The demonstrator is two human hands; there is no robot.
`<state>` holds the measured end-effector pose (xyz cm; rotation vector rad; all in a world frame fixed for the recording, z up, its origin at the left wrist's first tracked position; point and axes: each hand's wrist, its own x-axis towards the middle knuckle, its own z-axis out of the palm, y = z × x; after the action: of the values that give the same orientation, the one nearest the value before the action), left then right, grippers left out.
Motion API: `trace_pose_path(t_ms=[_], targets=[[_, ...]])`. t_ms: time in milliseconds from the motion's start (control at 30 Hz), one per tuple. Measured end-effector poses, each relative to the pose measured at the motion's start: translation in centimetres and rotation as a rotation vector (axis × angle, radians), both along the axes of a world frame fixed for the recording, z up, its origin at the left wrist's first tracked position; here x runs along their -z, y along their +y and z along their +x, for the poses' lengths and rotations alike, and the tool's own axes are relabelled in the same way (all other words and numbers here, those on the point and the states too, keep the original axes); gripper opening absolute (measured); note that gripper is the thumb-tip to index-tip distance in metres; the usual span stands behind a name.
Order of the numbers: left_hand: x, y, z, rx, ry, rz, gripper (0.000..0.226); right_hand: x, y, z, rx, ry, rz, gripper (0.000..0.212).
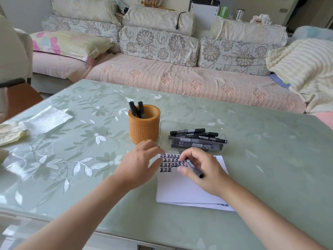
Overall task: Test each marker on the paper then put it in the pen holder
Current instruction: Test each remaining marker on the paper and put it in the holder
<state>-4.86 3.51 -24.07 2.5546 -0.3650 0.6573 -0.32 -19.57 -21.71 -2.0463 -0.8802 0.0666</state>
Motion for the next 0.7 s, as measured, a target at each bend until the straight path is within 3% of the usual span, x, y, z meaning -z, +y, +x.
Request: trace_pose_path(t_ms=[67,200,433,700], targets=[[0.1,-0.2,-0.8,0.115,0.023,0.003,0.011,0.3,0.4,-0.5,0.011,0.128,0.097,0.003],[0.7,-0.4,-2.0,0.203,0.102,0.034,0.025,1.2,1.2,-0.6,0.11,0.353,0.236,0.014],[1.3,-0.4,-2.4,0.216,0.093,0.027,0.024,2.1,1.9,-0.1,0.245,0.404,0.228,0.018],[1.8,-0.4,-3.2,0.221,0.061,0.037,0.016,2.6,1.9,-0.3,0.21,0.366,0.172,0.02]])
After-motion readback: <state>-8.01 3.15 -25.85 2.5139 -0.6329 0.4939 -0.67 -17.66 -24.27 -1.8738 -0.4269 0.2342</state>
